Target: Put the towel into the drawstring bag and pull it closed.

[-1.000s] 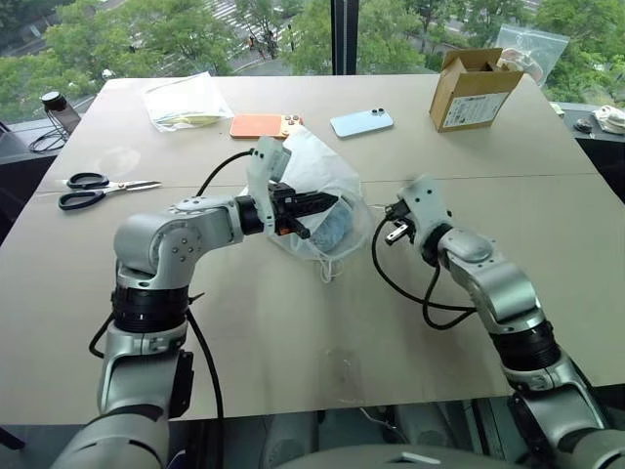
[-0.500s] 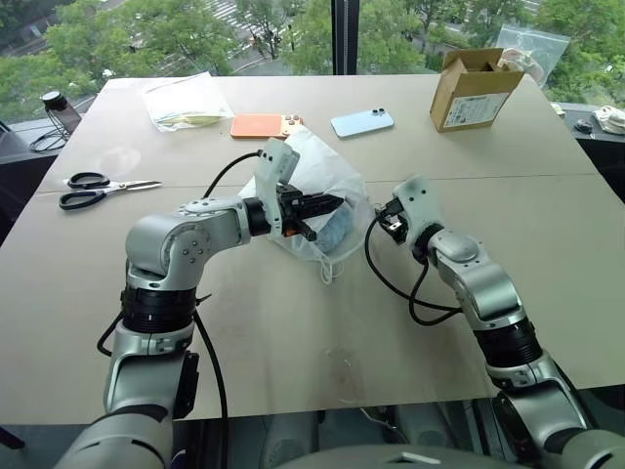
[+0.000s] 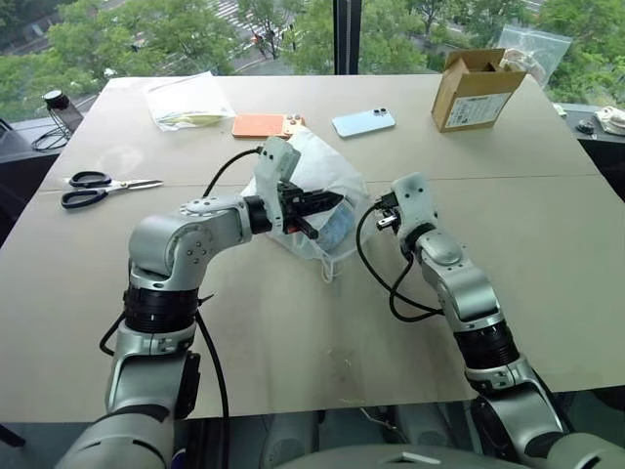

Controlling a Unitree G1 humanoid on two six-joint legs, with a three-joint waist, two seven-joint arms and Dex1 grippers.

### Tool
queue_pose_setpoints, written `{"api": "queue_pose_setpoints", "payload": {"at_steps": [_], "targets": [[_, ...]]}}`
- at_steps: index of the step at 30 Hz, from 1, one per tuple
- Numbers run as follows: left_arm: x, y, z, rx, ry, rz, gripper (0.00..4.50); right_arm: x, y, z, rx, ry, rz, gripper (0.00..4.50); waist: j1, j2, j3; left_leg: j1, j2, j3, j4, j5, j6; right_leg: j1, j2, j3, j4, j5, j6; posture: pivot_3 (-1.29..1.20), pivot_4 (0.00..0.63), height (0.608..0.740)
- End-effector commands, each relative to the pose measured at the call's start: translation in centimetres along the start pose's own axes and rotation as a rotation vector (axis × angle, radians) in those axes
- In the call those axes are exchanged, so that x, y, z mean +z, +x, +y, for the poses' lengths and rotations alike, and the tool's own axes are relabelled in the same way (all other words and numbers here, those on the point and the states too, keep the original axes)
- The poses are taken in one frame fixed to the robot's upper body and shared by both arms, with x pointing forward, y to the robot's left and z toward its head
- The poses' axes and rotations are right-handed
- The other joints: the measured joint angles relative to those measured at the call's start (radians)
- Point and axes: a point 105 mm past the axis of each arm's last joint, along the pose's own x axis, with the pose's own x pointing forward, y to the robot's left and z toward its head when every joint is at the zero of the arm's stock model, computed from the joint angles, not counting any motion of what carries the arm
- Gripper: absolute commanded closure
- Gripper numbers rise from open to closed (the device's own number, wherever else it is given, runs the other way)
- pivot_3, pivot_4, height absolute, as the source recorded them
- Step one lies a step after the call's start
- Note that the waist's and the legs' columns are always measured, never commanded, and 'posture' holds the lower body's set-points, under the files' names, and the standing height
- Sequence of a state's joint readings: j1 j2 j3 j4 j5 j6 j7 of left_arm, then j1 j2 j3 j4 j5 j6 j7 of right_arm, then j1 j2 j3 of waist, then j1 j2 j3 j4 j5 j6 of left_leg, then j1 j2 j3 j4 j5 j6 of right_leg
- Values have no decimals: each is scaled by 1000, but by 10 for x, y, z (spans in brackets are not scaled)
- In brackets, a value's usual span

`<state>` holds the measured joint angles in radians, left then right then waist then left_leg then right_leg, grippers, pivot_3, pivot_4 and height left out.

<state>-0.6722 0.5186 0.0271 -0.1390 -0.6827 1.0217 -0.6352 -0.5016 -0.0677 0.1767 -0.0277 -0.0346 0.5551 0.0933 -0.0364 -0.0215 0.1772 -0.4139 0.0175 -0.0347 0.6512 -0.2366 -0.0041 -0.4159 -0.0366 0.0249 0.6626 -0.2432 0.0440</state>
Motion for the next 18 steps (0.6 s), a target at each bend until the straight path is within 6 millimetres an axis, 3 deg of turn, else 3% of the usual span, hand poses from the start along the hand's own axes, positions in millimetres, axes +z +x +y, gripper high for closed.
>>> {"api": "queue_pose_setpoints", "payload": {"at_steps": [1, 2, 6, 10, 14, 18], "targets": [[14, -3, -7, -52, 58, -44, 4500, 13, -6, -6, -28, 6, -66, 4411, -1, 0, 0, 0, 0, 0, 0, 0, 0, 0, 0, 0, 0, 0, 0, 0, 150, 740], [19, -8, -10, -84, 41, -70, 4500, 13, -8, -7, -23, 6, -67, 4411, -1, 0, 0, 0, 0, 0, 0, 0, 0, 0, 0, 0, 0, 0, 0, 0, 150, 740], [15, -35, -7, -105, -18, -73, 3042, 16, -15, -6, 5, 6, -78, 4500, -8, 0, 0, 0, 0, 0, 0, 0, 0, 0, 0, 0, 0, 0, 0, 0, 150, 740], [-30, -69, -19, -120, -19, 86, 1145, 16, -19, -6, 18, 11, -75, 4500, -22, 0, 0, 2, 2, 0, -1, 0, 0, -1, 2, 2, 1, 0, 0, 0, 150, 740], [-74, -74, -39, -128, 29, 186, 1145, 16, -19, -8, 18, 17, -69, 4500, -10, 1, 0, 0, 3, -1, -2, 0, 0, -2, 1, 3, 0, 0, 0, 0, 150, 740], [-98, -52, -47, -104, 50, 191, 1145, 15, -18, -8, 29, 10, -59, 4500, 20, 1, 0, 1, 3, 0, 0, 0, 0, 0, -1, 0, 0, 0, 0, 0, 150, 740]]}}
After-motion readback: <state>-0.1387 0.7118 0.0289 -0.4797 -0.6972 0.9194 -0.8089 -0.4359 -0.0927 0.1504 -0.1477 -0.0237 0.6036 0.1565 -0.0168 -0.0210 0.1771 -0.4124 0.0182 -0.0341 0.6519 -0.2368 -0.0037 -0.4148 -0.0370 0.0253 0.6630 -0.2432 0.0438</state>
